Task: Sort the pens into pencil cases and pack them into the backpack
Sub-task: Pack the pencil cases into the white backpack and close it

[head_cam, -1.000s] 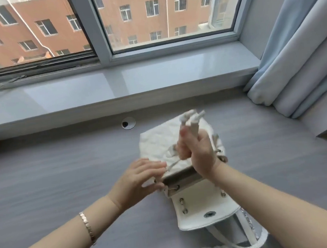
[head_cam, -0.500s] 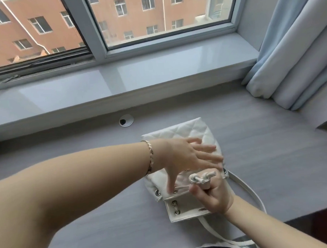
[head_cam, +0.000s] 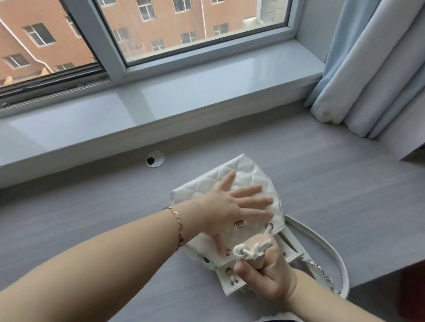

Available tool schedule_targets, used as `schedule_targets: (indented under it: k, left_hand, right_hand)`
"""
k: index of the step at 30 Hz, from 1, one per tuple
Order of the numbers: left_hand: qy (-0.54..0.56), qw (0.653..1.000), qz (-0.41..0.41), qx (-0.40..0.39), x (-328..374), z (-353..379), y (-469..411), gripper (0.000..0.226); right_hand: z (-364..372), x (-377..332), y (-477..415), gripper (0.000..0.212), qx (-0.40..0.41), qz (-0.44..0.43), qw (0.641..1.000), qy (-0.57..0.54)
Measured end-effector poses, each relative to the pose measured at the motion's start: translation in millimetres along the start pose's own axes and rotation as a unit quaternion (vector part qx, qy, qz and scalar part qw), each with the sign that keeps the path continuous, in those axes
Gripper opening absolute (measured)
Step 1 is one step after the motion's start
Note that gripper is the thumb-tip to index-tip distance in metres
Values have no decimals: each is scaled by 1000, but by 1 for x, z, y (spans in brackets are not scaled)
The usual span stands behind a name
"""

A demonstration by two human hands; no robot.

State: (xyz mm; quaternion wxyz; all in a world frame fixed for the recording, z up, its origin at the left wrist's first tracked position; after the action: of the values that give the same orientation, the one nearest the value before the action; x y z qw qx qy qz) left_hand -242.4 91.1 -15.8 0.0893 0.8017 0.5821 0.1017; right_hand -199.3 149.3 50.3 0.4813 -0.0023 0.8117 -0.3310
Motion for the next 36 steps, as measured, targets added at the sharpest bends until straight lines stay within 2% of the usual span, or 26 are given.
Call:
schedule_targets:
  k: [2,4,6,7,8,9,10,12,14,16,18,20,22,25,27,30,34,36]
  left_hand:
    - [101,994,-47,5,-14,2,9,102]
    - [243,961,-128,13,-21,-4,23,69]
    - [404,886,-202,102,-24,-27,39,35]
    - [487,834,-205,161,-21,-46,49,31]
    - [540,796,-180,207,-14,-61,56,35]
    - [557,786,-153,221,-3,-75,60,39]
    - [549,799,-132,208,8,-84,62,41]
    - [495,845,-110,169,24,-90,60,44]
    - [462,869,-114,137,31,-92,56,45]
    - [406,899,-116,116,35,-92,50,37]
    - [365,916,-112,120,36,-92,46,29]
    - [371,911,-120,135,32,-93,45,31]
    - [386,900,-128,160,26,-96,46,32]
    - [364,891,-153,224,16,-101,54,38]
    - [361,885,-156,249,16,-106,57,36]
    - [364,883,-177,237,11,-109,55,41]
    - [359,892,-173,213,10,-112,52,39]
    - [338,900,-174,214,12,-113,53,38]
  right_hand:
    - [-4,1,-1,49,-5,0,1000,-5]
    - [-8,6,-2,48,2,20,1000,-6]
    - [-9,12,2,47,2,44,998,-36]
    - [-9,16,4,47,0,64,997,-53]
    - [-9,20,5,48,0,81,995,-56]
    - [-8,24,6,49,-3,100,993,-65]
    - [-4,28,7,50,-13,117,990,-79]
    - [0,33,9,51,-35,158,982,-100]
    - [0,38,10,44,-51,192,977,-82]
    - [-4,40,9,30,-66,204,976,-48]
    - [-4,38,8,29,-84,209,973,-51]
    - [-4,39,10,33,-78,221,968,-85]
    - [-12,41,11,38,-39,230,966,-108]
    - [-30,36,2,30,30,224,968,-109]
    - [-35,32,-5,26,38,229,966,-111]
    - [-37,26,-10,23,30,232,971,-47]
    - [-40,24,-13,17,61,239,967,-61]
    - [-38,30,-12,16,45,243,968,-42]
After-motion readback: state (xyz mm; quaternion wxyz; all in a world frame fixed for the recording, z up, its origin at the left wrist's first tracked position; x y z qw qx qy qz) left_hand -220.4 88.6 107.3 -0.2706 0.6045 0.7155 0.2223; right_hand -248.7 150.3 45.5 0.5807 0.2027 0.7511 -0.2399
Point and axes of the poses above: each hand's wrist, its own y-axis away from the middle knuckle, its own z-axis out of the palm, x = y × z, the point moved 9 cm from there along -y, towards the middle knuckle, and after that the axes turned 13 degrees about y, right-handed, at the moved point
